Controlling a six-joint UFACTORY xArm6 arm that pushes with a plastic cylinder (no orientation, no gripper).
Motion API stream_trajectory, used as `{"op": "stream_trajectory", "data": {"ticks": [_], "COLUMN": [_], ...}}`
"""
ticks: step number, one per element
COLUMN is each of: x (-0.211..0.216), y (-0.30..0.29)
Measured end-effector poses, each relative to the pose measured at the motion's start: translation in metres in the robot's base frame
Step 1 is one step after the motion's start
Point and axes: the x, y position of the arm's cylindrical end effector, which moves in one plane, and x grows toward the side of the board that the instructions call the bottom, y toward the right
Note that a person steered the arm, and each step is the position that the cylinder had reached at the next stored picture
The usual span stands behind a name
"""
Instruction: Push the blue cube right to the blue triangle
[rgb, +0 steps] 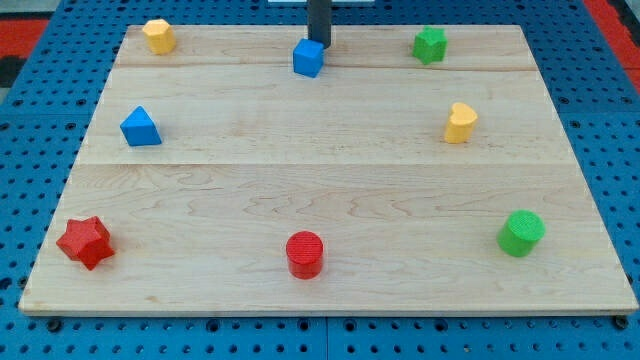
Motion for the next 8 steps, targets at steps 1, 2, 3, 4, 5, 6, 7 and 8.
{"op": "stream_trajectory", "data": {"ticks": [1,2,3,4,5,6,7,8], "x": [0.052,0.055,0.061,0.087,0.116,0.119,0.119,0.119], "y": [-0.017,-0.073,-0.078,-0.066,-0.063,-0.048,-0.048,-0.087]}}
